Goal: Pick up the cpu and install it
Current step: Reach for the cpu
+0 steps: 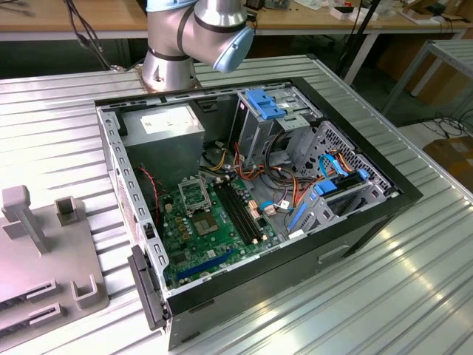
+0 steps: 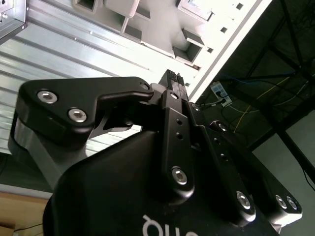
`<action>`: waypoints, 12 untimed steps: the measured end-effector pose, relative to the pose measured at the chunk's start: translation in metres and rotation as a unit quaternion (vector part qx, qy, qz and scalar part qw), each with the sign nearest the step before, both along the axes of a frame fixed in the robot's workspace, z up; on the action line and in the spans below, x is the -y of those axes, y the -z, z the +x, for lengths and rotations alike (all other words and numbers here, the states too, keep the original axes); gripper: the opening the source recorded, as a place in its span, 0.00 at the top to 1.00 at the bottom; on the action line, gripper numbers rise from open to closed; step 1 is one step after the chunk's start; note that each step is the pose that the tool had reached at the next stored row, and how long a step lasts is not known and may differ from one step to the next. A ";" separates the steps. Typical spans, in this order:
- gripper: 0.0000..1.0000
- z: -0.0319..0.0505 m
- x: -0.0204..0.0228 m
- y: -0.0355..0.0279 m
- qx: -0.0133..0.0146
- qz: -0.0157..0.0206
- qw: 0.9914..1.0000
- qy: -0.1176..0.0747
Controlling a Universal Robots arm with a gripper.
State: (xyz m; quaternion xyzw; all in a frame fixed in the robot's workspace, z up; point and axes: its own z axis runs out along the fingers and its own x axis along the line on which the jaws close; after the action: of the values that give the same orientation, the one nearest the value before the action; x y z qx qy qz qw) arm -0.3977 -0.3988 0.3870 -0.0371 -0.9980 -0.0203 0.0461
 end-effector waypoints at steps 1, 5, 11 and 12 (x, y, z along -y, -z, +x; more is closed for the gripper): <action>0.89 0.0000 0.0000 0.0000 0.000 0.000 1.000 0.000; 0.89 -0.0001 0.0000 0.0000 0.000 0.000 1.000 0.000; 0.89 -0.0115 0.0000 0.0000 0.000 0.000 1.000 0.000; 0.89 -0.0149 0.0000 0.0000 0.000 0.000 1.000 0.000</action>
State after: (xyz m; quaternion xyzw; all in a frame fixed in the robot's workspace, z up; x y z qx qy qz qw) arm -0.4126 -0.3989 0.3869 -0.0371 -0.9980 -0.0203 0.0461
